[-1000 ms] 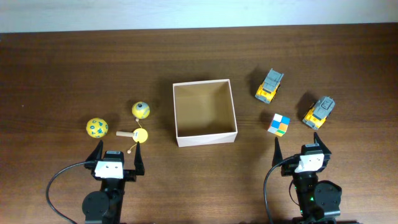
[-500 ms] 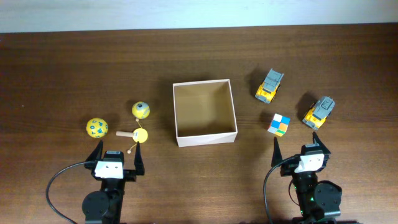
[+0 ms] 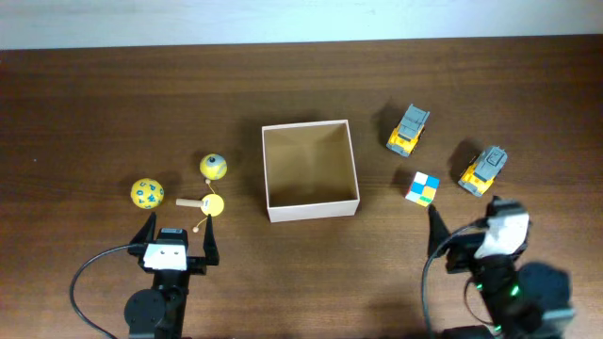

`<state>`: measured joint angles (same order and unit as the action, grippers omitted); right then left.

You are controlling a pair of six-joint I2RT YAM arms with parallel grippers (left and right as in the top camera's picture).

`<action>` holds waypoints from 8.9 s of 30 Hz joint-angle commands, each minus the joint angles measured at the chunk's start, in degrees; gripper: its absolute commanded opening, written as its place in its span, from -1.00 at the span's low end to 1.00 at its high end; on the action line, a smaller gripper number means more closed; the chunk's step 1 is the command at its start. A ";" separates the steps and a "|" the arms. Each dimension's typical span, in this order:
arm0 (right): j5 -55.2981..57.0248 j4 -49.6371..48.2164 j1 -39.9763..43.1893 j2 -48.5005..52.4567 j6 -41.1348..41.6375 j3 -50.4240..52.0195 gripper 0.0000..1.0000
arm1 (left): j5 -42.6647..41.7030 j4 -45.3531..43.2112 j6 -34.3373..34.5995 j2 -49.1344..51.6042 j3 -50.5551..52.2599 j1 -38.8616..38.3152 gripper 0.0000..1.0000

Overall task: Pack container
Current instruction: 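Move the right gripper over the rear yellow-grey toy truck, then lower the right gripper and grasp the rear toy truck, then carry the held truck left over the pink box, then lower the truck into the box's left side and open the right gripper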

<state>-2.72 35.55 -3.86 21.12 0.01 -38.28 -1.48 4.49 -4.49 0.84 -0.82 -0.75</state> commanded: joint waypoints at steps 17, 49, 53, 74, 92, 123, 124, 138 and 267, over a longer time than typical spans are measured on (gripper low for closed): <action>-20.41 8.79 -0.26 51.54 1.20 -30.42 0.99 | 0.17 0.11 -0.26 -0.55 0.33 -0.22 0.99; 24.41 -16.06 -8.26 81.29 36.94 -30.91 0.96 | 0.17 0.11 -0.26 -0.55 0.33 -0.22 0.99; 24.22 -17.25 -7.19 82.40 36.89 -30.93 0.96 | 0.17 0.11 -0.28 -0.55 0.33 -0.22 0.99; 19.89 -21.75 -5.42 86.90 31.74 -30.95 0.82 | 0.17 0.11 -0.26 -0.55 0.33 -0.22 0.98; 20.61 -24.06 -5.38 88.89 30.23 -30.95 0.47 | 0.17 0.11 -0.28 -0.55 0.33 -0.22 0.98; 18.18 -25.07 -3.15 90.60 30.38 -30.91 0.14 | 0.17 0.11 -0.26 -0.55 0.33 -0.22 0.98; 17.88 -24.94 -3.15 90.92 30.36 -30.91 0.12 | 0.17 0.11 -0.26 -0.55 0.33 -0.22 0.99; 17.07 -23.76 -3.15 92.70 25.64 -30.91 -0.06 | 0.17 0.11 -0.26 -0.55 0.33 -0.22 0.98; 6.01 -17.81 -34.75 92.76 22.75 -43.17 0.12 | 0.17 0.11 -0.26 -0.55 0.33 -0.22 0.99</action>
<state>2.22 18.17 -38.15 113.34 22.52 -79.75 -1.50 4.51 -4.49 0.84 -0.82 -0.75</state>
